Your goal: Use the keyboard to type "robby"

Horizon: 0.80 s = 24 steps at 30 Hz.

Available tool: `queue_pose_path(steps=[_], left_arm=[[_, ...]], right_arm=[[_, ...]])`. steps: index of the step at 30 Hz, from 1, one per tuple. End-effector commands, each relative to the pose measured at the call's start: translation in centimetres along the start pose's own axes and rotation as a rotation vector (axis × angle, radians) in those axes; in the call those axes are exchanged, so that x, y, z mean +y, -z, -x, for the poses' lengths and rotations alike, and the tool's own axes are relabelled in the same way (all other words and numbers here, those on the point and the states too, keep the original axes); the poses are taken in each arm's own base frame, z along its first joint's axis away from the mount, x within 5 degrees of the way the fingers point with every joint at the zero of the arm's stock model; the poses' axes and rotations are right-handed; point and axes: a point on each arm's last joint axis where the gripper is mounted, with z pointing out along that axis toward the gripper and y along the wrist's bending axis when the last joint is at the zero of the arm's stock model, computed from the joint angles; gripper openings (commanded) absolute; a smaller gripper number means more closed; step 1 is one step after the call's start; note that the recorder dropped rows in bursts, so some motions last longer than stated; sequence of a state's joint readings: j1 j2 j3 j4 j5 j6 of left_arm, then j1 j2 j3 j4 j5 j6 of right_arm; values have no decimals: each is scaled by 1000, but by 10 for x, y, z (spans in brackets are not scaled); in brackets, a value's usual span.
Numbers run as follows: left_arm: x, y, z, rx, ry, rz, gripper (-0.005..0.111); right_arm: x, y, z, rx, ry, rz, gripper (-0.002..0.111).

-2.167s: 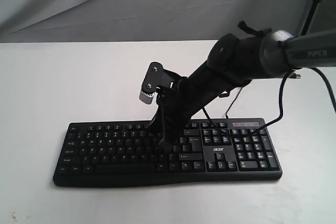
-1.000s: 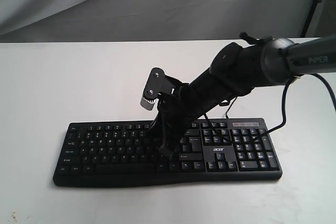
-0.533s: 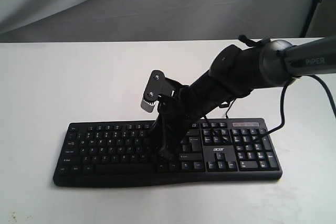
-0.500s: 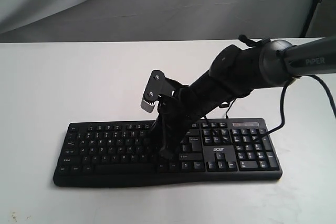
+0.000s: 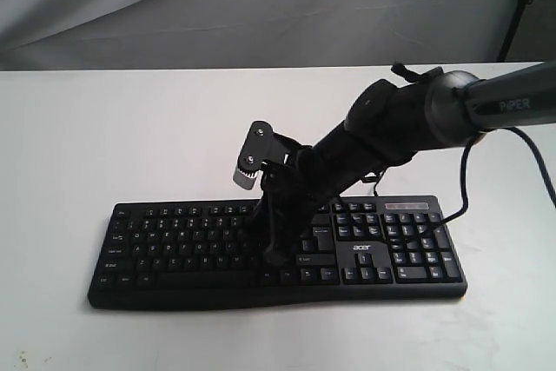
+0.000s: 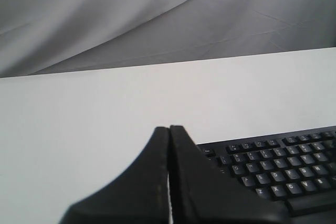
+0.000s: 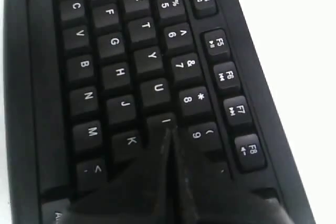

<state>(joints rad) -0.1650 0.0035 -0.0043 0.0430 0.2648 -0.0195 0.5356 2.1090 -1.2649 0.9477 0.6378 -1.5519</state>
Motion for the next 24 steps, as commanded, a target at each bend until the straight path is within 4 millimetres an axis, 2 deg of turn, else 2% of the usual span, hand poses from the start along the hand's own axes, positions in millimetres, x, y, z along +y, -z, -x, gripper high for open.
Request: queue_pose_path(steps=[1,5,9,13,20,24], left_arm=[[0,0,-1,-5,-3,-5,0],[0,0,-1,-5,-3,-5,0],[0,0,-1,-5,-3,-5,0],[0,0,-1,-5,-3,-5,0],[0,0,-1,-5,-3,-5,0],[0,0,-1,-5,-3,-5,0]], right_arm=[[1,19,12,-34,32,-33,0],[5,21,18,-48,37,-32,0],[30,5,35,-47,100,-1,0],[45,-5,46,-58,126,-14,0],[44,-18,41,-80,88,14,0],[46,-18,44,-114,84,37,0]])
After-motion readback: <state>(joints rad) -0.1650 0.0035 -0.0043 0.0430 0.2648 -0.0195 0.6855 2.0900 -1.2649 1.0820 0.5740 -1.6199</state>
